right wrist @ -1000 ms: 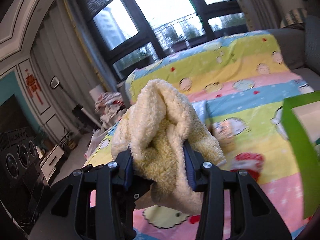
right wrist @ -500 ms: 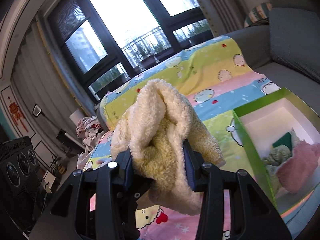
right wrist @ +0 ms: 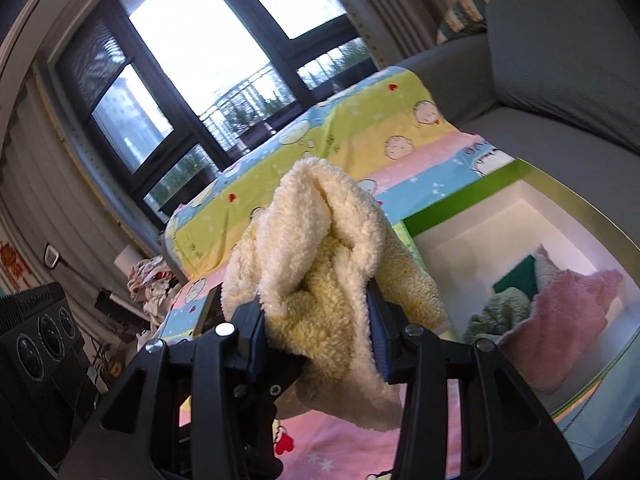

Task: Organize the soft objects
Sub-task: 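Carry the cream cloth with the right gripper over the green box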

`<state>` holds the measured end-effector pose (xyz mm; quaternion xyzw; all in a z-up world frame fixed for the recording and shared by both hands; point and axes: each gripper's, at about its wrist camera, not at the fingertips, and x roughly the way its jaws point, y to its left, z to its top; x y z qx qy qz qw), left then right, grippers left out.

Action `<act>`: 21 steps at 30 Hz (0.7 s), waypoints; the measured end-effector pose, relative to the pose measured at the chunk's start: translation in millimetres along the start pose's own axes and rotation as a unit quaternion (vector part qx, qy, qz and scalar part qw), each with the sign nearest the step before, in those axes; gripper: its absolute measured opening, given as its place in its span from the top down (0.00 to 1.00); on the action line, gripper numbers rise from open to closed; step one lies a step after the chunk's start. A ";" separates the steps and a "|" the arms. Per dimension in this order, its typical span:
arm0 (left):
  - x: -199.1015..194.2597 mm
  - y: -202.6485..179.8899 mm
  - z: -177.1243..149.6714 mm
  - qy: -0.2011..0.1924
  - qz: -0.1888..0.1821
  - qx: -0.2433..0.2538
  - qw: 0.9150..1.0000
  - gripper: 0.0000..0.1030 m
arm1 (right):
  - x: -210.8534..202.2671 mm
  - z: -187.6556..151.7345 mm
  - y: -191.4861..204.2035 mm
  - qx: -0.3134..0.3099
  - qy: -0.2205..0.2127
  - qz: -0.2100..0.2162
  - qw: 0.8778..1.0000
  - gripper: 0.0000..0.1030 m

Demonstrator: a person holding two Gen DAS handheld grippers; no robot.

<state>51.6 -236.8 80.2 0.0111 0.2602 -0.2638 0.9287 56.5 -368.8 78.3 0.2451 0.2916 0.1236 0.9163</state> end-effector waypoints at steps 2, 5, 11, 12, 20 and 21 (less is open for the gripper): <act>11.2 -6.3 2.9 0.008 -0.012 0.001 1.000 0.63 | -0.5 3.7 -10.7 0.012 0.000 -0.009 1.000 0.59; 26.0 -16.4 8.1 0.019 -0.029 0.005 0.999 0.63 | -1.9 11.1 -22.8 0.027 -0.001 -0.025 0.999 0.59; 56.2 -30.9 35.8 0.027 -0.055 0.009 0.998 0.63 | -3.0 42.4 -39.8 0.043 -0.008 -0.054 0.998 0.59; 62.4 -31.6 38.4 0.030 -0.058 0.006 0.998 0.63 | -0.9 46.8 -43.7 0.044 -0.006 -0.061 0.997 0.59; 122.6 -40.7 31.0 0.095 -0.095 -0.007 0.991 0.63 | 18.3 51.6 -99.1 0.103 0.021 -0.097 0.990 0.59; 129.0 -41.9 28.7 0.103 -0.102 -0.011 0.989 0.63 | 18.9 50.6 -102.9 0.108 0.024 -0.104 0.988 0.59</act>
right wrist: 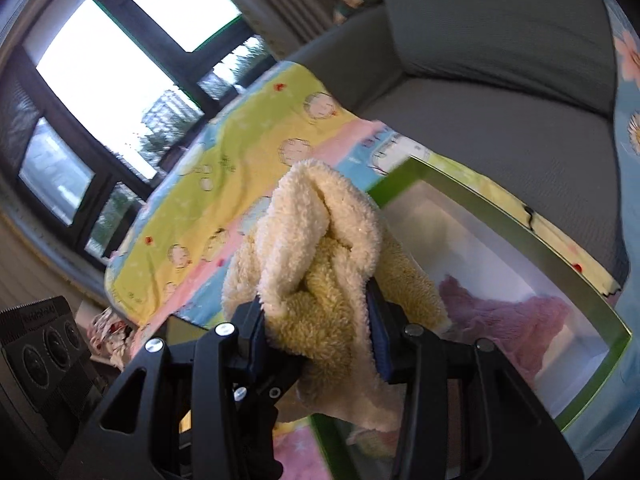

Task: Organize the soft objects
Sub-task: 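Carry the cream cloth with the right gripper over the green box, then lower the cream cloth into the box and open the right gripper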

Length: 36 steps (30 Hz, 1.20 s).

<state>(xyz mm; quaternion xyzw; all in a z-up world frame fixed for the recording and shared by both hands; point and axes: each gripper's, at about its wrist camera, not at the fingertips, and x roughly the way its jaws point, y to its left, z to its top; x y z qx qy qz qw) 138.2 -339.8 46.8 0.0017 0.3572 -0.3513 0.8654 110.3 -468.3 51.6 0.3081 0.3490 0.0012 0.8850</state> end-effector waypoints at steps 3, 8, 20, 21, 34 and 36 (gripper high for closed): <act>14.5 -3.2 -0.5 0.017 -0.007 0.001 1.000 0.63 | 5.2 -0.1 -12.3 0.017 0.008 -0.011 1.000 0.59; 37.2 -7.9 -1.9 0.056 -0.021 0.000 0.998 0.63 | 9.3 -2.2 -32.1 0.048 0.021 -0.035 0.998 0.59; 56.2 -4.8 -5.9 0.107 -0.017 -0.018 0.994 0.63 | 22.9 -7.4 -48.2 0.072 0.058 -0.055 0.994 0.59; 56.3 -5.6 -5.8 0.107 -0.015 -0.016 0.994 0.63 | 23.2 -7.8 -49.1 0.073 0.059 -0.055 0.994 0.59; 63.8 -12.8 -6.0 0.127 0.026 0.003 0.992 0.63 | 31.6 -7.4 -54.9 0.083 0.068 -0.062 0.992 0.57; 65.1 -15.0 -7.0 0.127 0.034 0.009 0.991 0.63 | 32.3 -8.5 -54.6 0.081 0.068 -0.068 0.992 0.56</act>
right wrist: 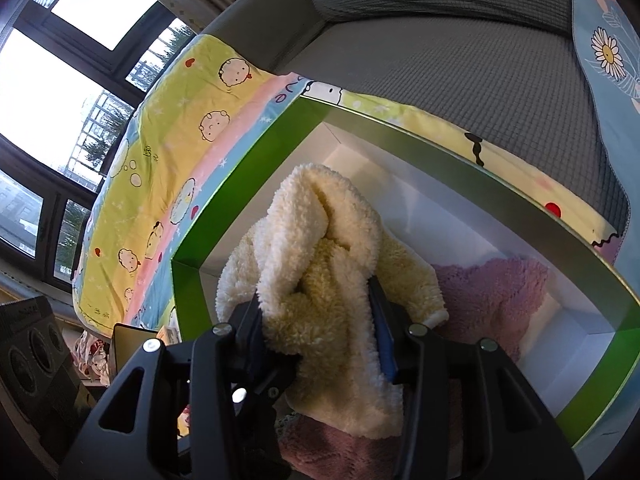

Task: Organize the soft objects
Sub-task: 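Lower the cream cloth into the box and open the right gripper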

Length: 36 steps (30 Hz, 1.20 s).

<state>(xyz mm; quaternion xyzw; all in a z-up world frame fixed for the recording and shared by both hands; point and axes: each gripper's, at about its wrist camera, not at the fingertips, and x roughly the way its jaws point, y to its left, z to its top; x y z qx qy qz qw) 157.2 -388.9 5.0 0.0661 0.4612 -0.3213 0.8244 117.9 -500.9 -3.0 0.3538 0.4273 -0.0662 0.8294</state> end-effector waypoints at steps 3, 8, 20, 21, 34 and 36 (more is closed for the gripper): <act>0.2 -1.9 -0.6 0.000 0.005 0.003 1.000 0.63 | -0.5 0.1 -0.2 -0.002 -0.004 -0.004 1.000 0.56; -2.6 -2.5 -1.4 0.001 0.008 -0.006 1.000 0.63 | -4.3 -1.4 -1.4 0.004 -0.005 0.005 1.000 0.53; -55.2 -3.2 -7.2 -0.048 0.027 0.005 0.998 0.63 | -45.0 -11.5 -3.6 0.010 -0.066 -0.002 0.998 0.32; -61.1 -0.7 -8.6 -0.050 0.021 0.000 0.999 0.59 | -47.5 -13.0 -3.7 0.010 -0.070 -0.007 0.997 0.31; -137.0 16.2 -40.8 -0.116 0.032 -0.016 0.993 0.20 | -77.0 -36.5 17.8 -0.024 -0.124 0.009 0.992 0.01; -149.1 21.3 -47.9 -0.125 0.033 -0.020 0.991 0.19 | -78.7 -39.6 22.4 -0.031 -0.127 0.005 0.991 0.01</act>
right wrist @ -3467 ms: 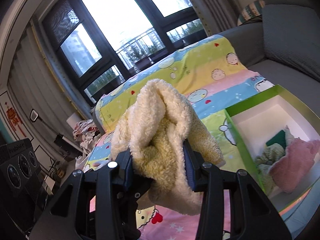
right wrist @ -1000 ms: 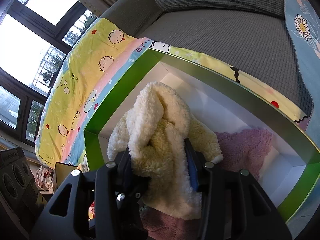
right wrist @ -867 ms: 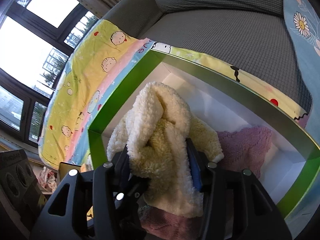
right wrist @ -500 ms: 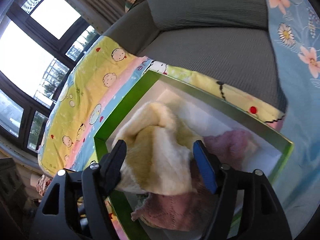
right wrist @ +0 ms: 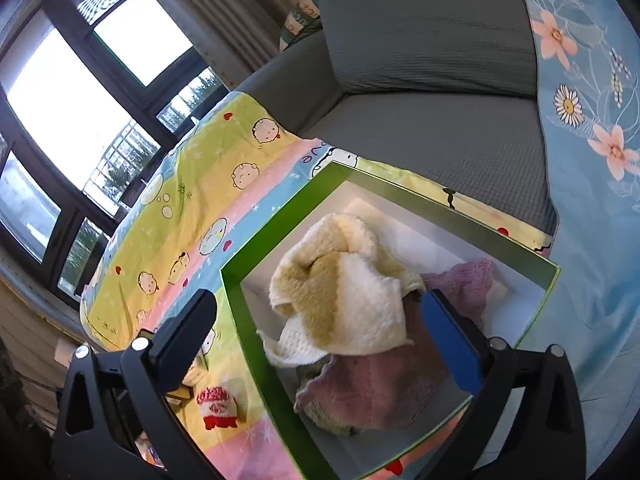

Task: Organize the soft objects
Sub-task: 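Move the right tool back to the white orange-tree juice carton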

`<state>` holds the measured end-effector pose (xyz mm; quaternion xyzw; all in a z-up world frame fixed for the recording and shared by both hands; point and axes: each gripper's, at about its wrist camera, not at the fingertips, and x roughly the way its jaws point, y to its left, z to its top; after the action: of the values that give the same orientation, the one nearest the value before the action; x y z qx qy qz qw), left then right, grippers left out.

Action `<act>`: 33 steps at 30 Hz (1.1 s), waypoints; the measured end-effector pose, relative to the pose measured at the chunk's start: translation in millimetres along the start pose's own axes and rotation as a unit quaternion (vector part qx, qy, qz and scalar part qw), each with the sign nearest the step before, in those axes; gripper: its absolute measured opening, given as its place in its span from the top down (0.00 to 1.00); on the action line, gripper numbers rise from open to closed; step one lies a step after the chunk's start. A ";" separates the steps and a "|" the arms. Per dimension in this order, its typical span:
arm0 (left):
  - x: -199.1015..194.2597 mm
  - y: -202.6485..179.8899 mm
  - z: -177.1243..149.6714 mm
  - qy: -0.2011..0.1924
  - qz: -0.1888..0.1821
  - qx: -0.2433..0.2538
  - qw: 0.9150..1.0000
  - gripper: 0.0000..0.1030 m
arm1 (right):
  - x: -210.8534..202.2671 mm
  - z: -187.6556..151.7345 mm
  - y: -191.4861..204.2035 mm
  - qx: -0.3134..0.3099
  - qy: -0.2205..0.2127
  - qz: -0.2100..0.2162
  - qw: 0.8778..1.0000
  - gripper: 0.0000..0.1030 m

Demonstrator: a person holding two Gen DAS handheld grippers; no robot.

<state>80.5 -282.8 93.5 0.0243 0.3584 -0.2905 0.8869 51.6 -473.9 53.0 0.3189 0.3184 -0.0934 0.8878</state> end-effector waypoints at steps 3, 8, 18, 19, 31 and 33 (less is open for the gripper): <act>-17.6 13.7 -6.2 -0.011 -0.002 -0.023 1.000 0.19 | -4.7 -3.4 9.2 -0.015 -0.012 -0.008 1.000 0.01; -43.2 39.8 -22.7 -0.025 0.009 -0.059 0.998 0.04 | -11.5 -8.6 21.5 -0.039 -0.016 0.001 0.999 0.01; -88.5 104.3 -75.1 -0.041 0.067 -0.120 0.990 0.03 | -20.3 -23.9 52.4 -0.079 -0.013 0.013 0.997 0.01; -91.2 109.6 -81.1 -0.040 0.072 -0.125 0.989 0.03 | -20.2 -25.2 56.1 -0.083 -0.010 0.022 0.996 0.01; -124.7 191.3 -160.7 -0.058 0.155 -0.216 0.962 0.03 | -0.7 -55.3 116.0 -0.178 0.034 0.044 0.982 0.01; -131.7 198.3 -167.3 -0.074 0.183 -0.217 0.956 0.03 | 5.6 -60.6 124.5 -0.186 0.047 0.055 0.980 0.01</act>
<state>6.5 -10.6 22.3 -0.1252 0.3358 -0.0389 0.9328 71.2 -338.8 76.6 0.1695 0.3539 0.0315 0.9193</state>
